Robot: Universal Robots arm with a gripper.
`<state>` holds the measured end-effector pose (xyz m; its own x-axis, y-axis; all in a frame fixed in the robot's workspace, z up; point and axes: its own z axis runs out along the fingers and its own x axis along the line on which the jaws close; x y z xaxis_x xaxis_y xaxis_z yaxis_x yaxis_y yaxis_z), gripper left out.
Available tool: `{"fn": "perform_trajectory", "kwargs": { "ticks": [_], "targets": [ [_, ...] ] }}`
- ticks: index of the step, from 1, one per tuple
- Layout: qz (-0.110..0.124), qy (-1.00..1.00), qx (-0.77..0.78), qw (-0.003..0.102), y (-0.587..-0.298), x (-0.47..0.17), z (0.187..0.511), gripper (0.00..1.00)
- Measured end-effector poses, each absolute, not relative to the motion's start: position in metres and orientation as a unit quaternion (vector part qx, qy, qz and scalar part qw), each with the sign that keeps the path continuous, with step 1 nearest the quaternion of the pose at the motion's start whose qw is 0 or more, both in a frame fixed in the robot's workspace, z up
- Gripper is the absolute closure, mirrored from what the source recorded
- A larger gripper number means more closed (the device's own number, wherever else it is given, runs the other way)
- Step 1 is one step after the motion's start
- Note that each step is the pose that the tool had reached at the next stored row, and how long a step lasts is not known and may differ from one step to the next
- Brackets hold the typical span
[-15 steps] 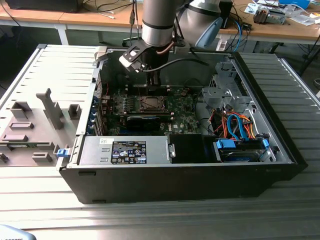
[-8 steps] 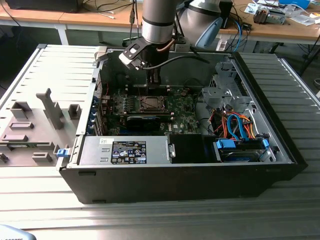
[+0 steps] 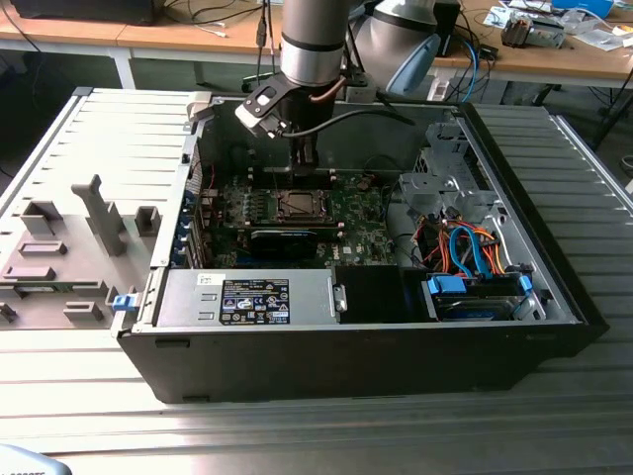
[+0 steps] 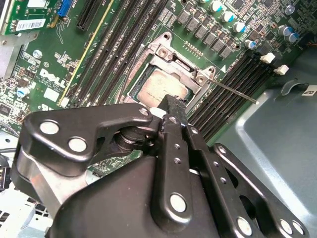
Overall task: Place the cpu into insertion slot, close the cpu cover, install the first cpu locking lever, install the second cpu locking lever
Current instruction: 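Install the first cpu locking lever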
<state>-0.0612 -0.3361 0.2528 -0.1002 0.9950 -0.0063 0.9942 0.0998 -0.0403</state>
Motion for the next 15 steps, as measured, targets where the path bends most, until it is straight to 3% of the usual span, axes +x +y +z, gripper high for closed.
{"fn": "perform_trajectory", "kwargs": {
  "ticks": [15],
  "targets": [
    [0.018,-0.767,-0.641,0.01,-0.3362,-0.0611,0.2529,0.89]
  ]
}}
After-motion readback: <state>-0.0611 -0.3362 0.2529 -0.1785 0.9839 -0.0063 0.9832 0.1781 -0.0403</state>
